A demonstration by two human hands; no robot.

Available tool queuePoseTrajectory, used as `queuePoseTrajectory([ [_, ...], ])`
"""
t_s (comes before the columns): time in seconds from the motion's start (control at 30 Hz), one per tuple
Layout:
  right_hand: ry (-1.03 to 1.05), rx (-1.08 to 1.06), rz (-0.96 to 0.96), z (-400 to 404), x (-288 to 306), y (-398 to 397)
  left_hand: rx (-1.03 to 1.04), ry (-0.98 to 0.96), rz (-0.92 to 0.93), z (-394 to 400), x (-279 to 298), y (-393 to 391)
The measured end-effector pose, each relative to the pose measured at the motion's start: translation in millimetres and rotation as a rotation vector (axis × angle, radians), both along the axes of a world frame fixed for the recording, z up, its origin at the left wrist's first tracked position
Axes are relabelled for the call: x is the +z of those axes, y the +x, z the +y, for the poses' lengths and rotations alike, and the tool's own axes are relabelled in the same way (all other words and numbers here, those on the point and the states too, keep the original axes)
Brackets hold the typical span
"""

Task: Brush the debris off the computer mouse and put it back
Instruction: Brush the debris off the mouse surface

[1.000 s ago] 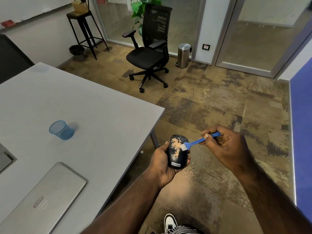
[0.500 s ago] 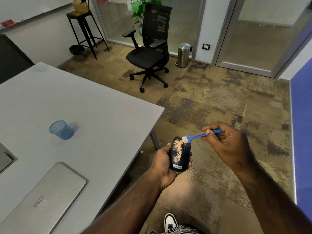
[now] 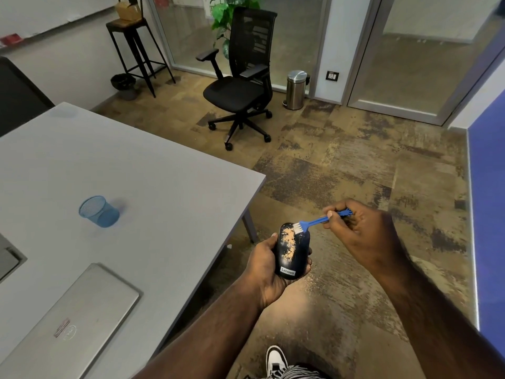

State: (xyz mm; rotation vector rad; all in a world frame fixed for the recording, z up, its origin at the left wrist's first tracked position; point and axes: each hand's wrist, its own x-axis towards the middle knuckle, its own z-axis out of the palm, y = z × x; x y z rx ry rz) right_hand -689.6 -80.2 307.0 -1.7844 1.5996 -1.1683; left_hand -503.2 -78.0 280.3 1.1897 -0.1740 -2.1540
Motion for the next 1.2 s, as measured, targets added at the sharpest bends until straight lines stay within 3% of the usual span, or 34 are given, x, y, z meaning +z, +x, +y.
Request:
queuePoseTrajectory([
  [0.23, -0.001, -0.038, -0.053, 0, 2, -1, -0.006, 0.009, -0.006, 2, 1, -2],
  [0.4, 0.053, -0.067, 0.049, -2, -1, 1, -0.011, 0.013, -0.017, 2, 1, -2],
  [0.57, 0.019, -0.030, -0.043, 0, 6, 2, -0.006, 0.012, -0.032, 2, 2, -2],
  [0.73, 0.078, -0.086, 0.124, -6, 4, 4, -0.017, 0.014, -0.043, 4, 3, -2],
  [0.9, 0.045, -0.062, 0.009, -4, 9, 4, -0.010, 0.008, -0.047, 3, 1, -2],
  [1.07, 0.075, -0.087, 0.104, -6, 8, 4, -0.017, 0.010, -0.043, 3, -1, -1],
  [1.2, 0.049, -0.086, -0.034, -3, 9, -2, -0.015, 0.000, -0.034, 2, -2, -1],
])
